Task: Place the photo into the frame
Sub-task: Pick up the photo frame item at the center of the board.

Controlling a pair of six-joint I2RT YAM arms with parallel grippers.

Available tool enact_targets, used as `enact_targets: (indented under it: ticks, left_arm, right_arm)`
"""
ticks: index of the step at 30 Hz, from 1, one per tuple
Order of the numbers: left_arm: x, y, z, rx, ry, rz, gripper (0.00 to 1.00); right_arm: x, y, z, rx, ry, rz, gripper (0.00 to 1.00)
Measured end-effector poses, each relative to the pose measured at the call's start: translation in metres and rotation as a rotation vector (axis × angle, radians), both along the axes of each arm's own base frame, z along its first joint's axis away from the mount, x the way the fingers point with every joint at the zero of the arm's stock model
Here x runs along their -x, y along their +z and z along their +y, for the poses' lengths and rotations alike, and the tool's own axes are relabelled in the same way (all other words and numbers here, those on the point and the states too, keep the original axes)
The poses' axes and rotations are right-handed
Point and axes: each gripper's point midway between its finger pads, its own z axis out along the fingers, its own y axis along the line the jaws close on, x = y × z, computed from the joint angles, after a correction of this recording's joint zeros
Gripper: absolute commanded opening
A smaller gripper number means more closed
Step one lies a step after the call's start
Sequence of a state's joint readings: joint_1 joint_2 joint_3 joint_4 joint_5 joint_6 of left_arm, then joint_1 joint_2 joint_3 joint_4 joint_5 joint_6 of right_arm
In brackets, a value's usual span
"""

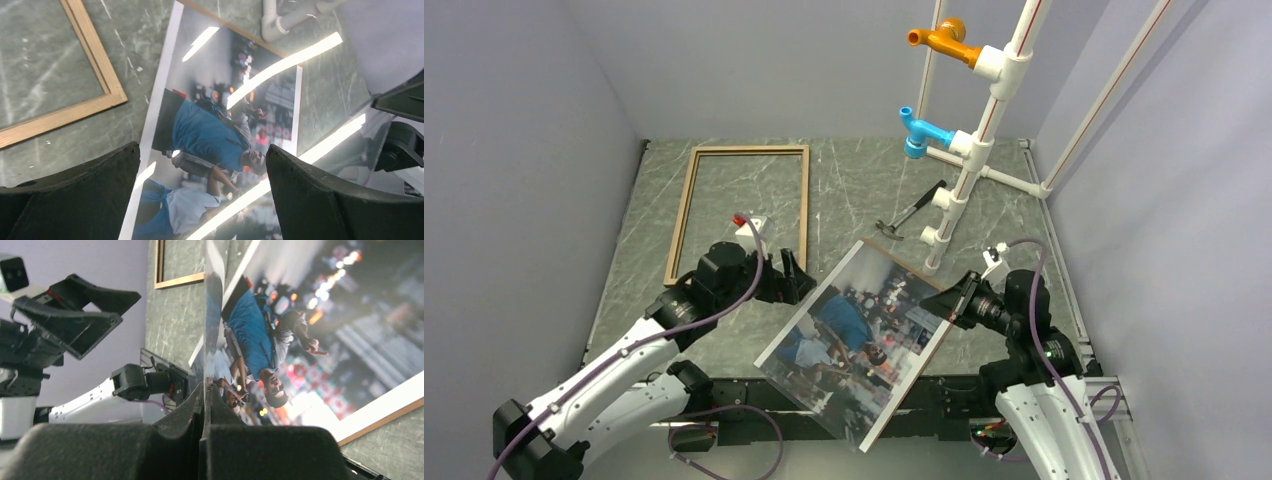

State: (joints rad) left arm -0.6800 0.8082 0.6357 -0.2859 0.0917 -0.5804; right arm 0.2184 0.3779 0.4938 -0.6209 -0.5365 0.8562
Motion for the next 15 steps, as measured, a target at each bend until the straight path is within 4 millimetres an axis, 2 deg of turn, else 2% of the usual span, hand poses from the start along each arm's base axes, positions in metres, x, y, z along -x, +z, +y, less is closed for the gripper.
enact_targets:
  ticks: [4, 6, 15]
  left_arm:
    - [-0.003, 0.012, 0.014, -0.026, 0.065, -0.025, 0.99]
    - [-0.004, 0.013, 0.021, -0.042, 0.093, -0.027, 0.99]
    - [-0.005, 0.012, 0.037, -0.105, 0.151, -0.018, 0.99]
  right_arm:
    - [0.005, 0.024, 0.004, 0.002, 0.061, -0.074, 0.0]
    - [0.005, 0.03, 0.007, 0.001, 0.091, -0.089, 0.0]
    - [-0.002, 0.038, 0.019, 0.0, 0.207, -0.063, 0.0]
